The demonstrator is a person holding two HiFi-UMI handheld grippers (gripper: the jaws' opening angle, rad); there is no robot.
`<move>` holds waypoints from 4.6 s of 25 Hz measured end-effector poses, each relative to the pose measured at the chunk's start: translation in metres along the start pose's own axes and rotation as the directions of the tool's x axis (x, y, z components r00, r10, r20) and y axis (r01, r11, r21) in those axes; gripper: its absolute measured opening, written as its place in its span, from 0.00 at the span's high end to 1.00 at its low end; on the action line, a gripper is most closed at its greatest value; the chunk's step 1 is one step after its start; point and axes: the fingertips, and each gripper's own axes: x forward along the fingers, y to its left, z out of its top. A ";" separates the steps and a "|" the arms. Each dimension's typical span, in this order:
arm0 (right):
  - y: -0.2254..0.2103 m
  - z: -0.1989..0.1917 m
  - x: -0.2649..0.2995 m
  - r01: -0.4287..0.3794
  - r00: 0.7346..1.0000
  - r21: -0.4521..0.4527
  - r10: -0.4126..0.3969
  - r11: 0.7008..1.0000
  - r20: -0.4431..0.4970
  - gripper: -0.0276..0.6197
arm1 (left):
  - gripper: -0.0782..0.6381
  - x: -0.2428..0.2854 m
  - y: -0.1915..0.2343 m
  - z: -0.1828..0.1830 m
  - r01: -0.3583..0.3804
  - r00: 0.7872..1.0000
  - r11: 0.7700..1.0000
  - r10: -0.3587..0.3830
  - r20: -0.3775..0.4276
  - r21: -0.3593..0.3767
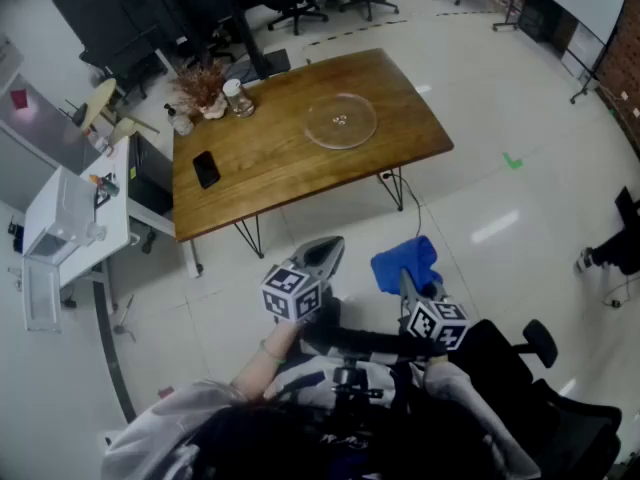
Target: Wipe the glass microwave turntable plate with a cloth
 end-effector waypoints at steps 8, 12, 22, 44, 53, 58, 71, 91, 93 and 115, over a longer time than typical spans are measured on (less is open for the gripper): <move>0.001 0.028 0.057 -0.010 1.000 -0.020 0.010 1.000 -0.012 0.83 | 0.90 0.035 0.059 0.017 -0.013 1.000 1.000 0.013 0.007 -0.013; 0.007 0.060 0.101 0.009 1.000 -0.038 -0.009 0.999 -0.008 0.83 | 0.90 0.063 0.110 0.046 -0.007 1.000 1.000 0.007 0.013 -0.023; 0.030 0.138 0.227 0.057 0.998 -0.050 -0.055 0.997 0.034 0.83 | 0.89 0.130 0.245 0.106 0.032 0.999 0.999 -0.032 -0.017 -0.020; 0.032 0.179 0.331 0.067 0.982 -0.132 -0.089 0.989 -0.164 0.83 | 0.80 0.195 0.347 0.045 -0.044 0.979 0.965 -0.011 -0.206 -0.258; 0.015 0.223 0.378 -0.029 0.979 -0.200 -0.012 0.979 -0.202 0.83 | 0.78 0.223 0.389 0.029 -0.189 0.964 0.926 0.112 -0.242 -0.325; 0.008 0.240 0.408 -0.075 0.973 -0.234 0.020 0.969 -0.229 0.83 | 0.78 0.236 0.396 0.026 -0.223 0.961 0.913 0.148 -0.234 -0.341; 0.027 0.282 0.527 -0.206 0.955 -0.425 0.087 0.882 -0.282 0.83 | 0.78 0.257 0.394 0.034 -0.230 0.948 0.954 0.175 -0.266 -0.193; 0.044 0.193 0.508 -0.347 0.868 -0.358 0.152 0.867 -0.473 0.83 | 0.88 0.247 0.411 0.027 -0.329 0.913 0.929 0.267 -0.309 -0.168; 0.045 0.184 0.495 -0.367 0.855 -0.355 0.160 0.860 -0.494 0.83 | 0.88 0.246 0.411 0.024 -0.334 0.909 0.927 0.269 -0.319 -0.170; -0.012 0.299 0.554 -0.135 0.972 -0.437 0.035 0.889 -0.230 0.83 | 0.88 0.246 0.408 0.030 -0.323 0.914 0.932 0.260 -0.311 -0.168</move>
